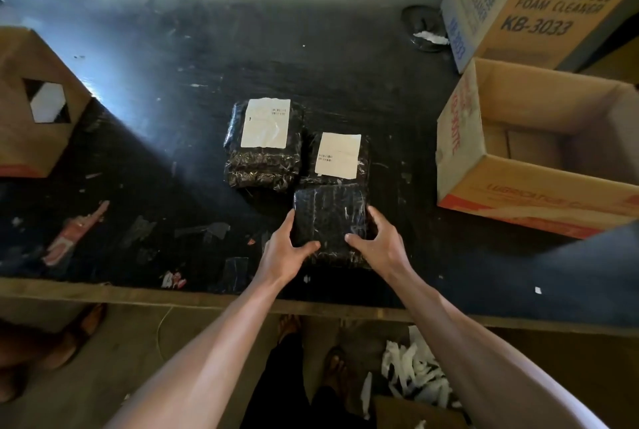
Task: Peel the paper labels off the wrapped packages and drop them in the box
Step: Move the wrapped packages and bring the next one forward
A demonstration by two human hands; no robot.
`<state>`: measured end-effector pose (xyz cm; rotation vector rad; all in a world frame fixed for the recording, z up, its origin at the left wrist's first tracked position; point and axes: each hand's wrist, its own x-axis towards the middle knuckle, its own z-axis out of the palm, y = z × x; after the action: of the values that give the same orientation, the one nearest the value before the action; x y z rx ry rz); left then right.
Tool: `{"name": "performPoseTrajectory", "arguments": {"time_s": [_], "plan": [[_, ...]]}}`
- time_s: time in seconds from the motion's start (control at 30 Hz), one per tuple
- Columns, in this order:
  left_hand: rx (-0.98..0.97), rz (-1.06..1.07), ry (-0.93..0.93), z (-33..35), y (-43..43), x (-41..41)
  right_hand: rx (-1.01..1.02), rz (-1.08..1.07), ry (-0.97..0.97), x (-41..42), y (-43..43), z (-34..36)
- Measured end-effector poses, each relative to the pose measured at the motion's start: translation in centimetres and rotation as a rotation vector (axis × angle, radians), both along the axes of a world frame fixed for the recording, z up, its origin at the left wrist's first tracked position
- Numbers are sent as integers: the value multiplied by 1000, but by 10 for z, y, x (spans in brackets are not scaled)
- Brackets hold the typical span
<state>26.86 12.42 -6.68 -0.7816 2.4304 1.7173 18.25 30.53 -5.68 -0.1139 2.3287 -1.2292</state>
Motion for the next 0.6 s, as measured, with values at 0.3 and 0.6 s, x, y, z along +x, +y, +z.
{"name": "performPoseTrajectory", "arguments": {"time_s": [0.3, 0.6], "plan": [[9, -52, -70, -12, 15, 2, 22, -34, -64, 6, 13, -20], [-6, -82, -103, -16, 16, -10, 34, -30, -46, -8, 20, -28]]}}
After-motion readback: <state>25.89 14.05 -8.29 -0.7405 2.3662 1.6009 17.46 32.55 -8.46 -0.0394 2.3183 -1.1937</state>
